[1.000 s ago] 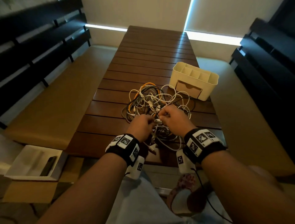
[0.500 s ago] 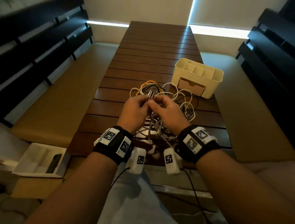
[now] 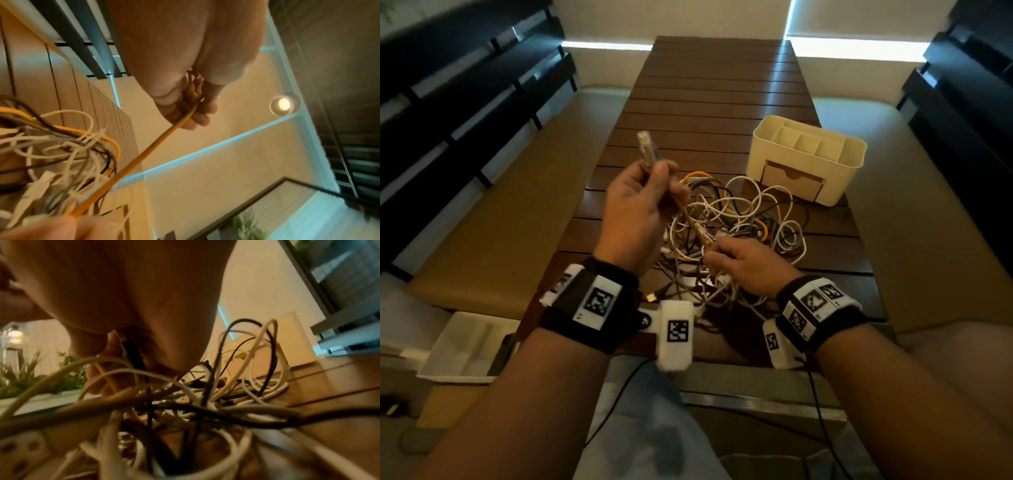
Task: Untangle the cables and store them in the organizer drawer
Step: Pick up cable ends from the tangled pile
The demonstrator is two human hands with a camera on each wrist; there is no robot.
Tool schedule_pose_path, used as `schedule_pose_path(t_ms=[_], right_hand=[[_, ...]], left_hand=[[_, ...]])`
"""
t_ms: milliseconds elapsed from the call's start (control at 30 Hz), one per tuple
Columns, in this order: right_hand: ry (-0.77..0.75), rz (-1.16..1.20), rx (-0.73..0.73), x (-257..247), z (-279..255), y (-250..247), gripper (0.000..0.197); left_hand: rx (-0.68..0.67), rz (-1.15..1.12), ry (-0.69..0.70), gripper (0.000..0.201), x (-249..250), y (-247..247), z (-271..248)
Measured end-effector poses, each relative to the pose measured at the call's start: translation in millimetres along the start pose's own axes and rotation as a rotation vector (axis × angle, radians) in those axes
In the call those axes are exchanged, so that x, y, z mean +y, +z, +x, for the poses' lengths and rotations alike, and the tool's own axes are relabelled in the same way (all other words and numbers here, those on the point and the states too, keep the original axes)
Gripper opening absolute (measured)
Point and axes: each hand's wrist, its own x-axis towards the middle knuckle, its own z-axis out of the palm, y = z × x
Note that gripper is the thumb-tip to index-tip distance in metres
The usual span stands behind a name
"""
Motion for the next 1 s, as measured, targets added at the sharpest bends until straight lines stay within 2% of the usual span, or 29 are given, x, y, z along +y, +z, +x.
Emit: schedule_pose_path(t_ms=[67, 200, 333, 433, 533, 633, 700, 800, 833, 933, 1000], right_hand=[[0.031, -0.030, 0.054, -0.5, 1.1, -7.1, 0.020], [-0.088, 0.015, 0.320, -18.8, 7.2, -26.5, 0.013], [-0.282, -0.015, 0.396, -38.8, 7.5, -35.6, 0.010], [-0.345, -0.025, 0.461, -42.9, 3.8, -42.0, 0.009], [-0.330, 0.004, 0.452, -33.5, -3.7, -43.7, 0.008], [-0.249, 0.136, 0.405, -22.4, -14.3, -36.9, 0.012], [-0.202, 0.182, 0.358, -14.9, -19.4, -33.0, 0.019], [-0.133, 0.159, 0.318, -5.4, -21.0, -32.1, 0.024], [-0.124, 0.165, 0.331, -4.7, -21.4, -32.1, 0.024], [-0.156, 0.203, 0.437, -6.6, -19.6, -33.2, 0.019], [-0.195, 0.166, 0.440, -7.5, -19.2, -33.6, 0.016]], left_hand=[[0.027, 0.002, 0.002, 0.018, 6.1, -5.1, 5.2], [-0.035, 0.428, -0.050, 0.017, -8.8, -13.9, 1.7], [-0.120, 0.622, -0.037, 0.016, -20.0, -2.4, -0.1], [-0.190, 0.627, -0.047, 0.027, -15.5, 10.5, -1.7], [-0.223, 0.653, -0.052, 0.031, -9.8, 19.5, -5.8], [-0.202, 0.666, 0.050, 0.031, -10.3, 29.5, -8.0], [-0.140, 0.603, 0.113, 0.029, -10.7, 35.6, -8.6], [-0.069, 0.461, 0.078, 0.027, -11.8, 37.2, -12.0], [-0.060, 0.475, 0.057, 0.027, -14.2, 35.6, -14.2], [-0.071, 0.812, -0.002, 0.024, -29.8, 24.9, -15.2], [-0.049, 0.941, 0.015, 0.015, -39.4, 19.0, -13.0]])
